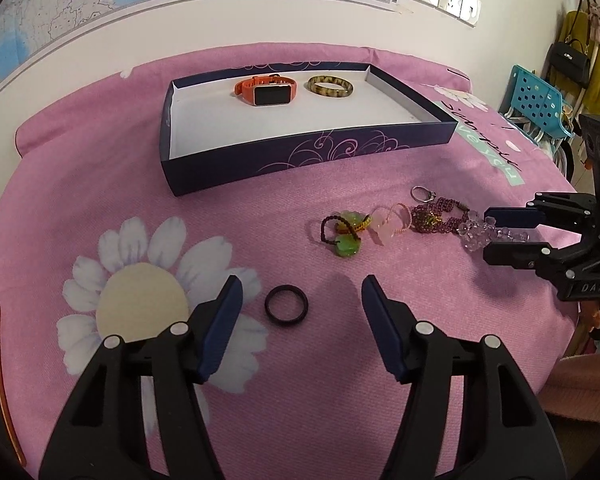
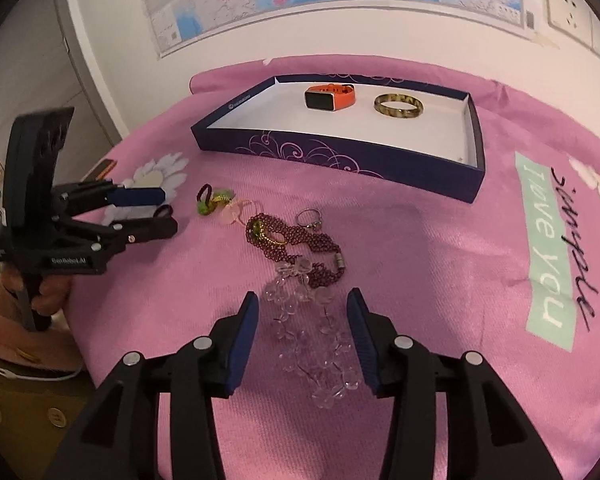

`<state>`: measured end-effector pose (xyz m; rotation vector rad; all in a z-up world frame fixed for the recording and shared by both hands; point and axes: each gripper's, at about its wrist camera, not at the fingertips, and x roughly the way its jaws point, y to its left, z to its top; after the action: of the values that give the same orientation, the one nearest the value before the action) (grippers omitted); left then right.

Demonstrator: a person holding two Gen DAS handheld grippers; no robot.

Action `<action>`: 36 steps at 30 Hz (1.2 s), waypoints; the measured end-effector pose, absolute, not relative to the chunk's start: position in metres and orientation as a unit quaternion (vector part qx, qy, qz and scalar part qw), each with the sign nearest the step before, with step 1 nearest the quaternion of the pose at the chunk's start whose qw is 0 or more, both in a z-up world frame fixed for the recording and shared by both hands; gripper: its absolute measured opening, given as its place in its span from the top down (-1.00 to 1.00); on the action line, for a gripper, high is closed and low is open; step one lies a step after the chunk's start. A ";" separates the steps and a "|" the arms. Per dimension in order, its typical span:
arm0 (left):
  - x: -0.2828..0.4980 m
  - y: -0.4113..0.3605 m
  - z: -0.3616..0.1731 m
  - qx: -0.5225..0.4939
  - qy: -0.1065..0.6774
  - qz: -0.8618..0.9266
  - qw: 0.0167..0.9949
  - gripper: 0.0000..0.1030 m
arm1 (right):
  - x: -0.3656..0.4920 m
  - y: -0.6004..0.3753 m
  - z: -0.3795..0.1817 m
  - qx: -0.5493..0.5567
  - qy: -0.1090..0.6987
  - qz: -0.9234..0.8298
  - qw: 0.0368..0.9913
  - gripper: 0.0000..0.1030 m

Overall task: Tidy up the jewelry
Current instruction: 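Grasp the clear crystal bead bracelet with the right tool, then grasp the pink pendant with the left tool while the right tool lifts the crystal bracelet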

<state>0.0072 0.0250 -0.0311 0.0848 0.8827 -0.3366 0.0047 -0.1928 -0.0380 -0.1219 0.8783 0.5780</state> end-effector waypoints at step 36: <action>0.008 0.006 -0.016 0.064 0.391 -0.190 0.898 0.24 | 0.004 -0.206 -0.027 -0.013 0.402 0.285 0.870 0.85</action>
<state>0.0081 0.0064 -0.0164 0.1320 0.8107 -0.3933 0.0037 -0.2057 -0.0273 -0.0266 0.8415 0.5970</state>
